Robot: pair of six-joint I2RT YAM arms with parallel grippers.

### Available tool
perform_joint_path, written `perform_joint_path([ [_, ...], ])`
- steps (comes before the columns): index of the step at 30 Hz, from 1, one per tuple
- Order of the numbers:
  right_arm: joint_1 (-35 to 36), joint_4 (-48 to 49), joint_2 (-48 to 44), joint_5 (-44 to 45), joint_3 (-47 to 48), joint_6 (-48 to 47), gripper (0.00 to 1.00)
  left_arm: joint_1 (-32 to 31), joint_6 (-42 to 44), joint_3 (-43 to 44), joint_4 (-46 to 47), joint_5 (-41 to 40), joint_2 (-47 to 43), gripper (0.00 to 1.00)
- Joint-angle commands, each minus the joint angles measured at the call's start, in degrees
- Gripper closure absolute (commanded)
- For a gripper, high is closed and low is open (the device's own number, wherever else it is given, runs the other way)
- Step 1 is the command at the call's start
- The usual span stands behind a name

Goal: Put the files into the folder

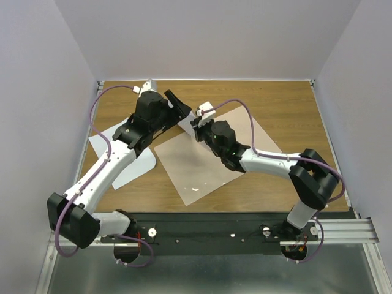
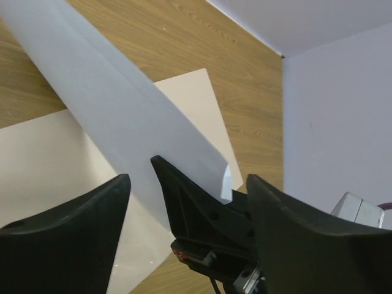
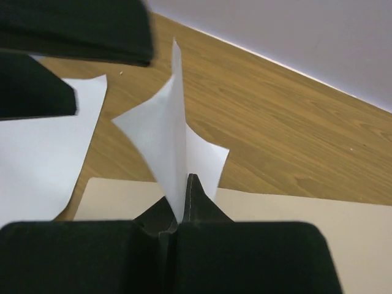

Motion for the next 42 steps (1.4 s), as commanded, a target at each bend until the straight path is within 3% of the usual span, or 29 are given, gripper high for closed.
perform_joint_path([
  [1,-0.6,0.3,-6.3,11.3,-1.9,9.4,0.99,-0.2,2.3,1.0,-0.3,-3.3,-4.9,0.12],
  [8,-5.7,-15.7,-16.3,20.0,-8.3,38.4,0.99,-0.2,2.9,-5.0,-0.6,-5.9,-11.4,0.11],
  [17,-7.1,-17.3,-17.8,25.3,-22.6,57.2,0.99,-0.2,2.4,-22.7,5.3,-1.7,-12.3,0.11],
  [27,-8.2,-15.2,-12.2,31.9,-24.7,60.6,0.99,-0.2,2.4,-31.8,14.1,2.9,-10.0,0.11],
  [35,-10.4,0.1,-8.3,32.1,-27.5,50.5,0.99,-0.2,3.4,-33.7,15.8,5.4,-5.7,0.1],
  [42,-10.9,17.5,-5.5,25.2,-34.2,39.0,0.99,-0.2,4.2,-33.3,15.2,4.5,-3.1,0.1],
])
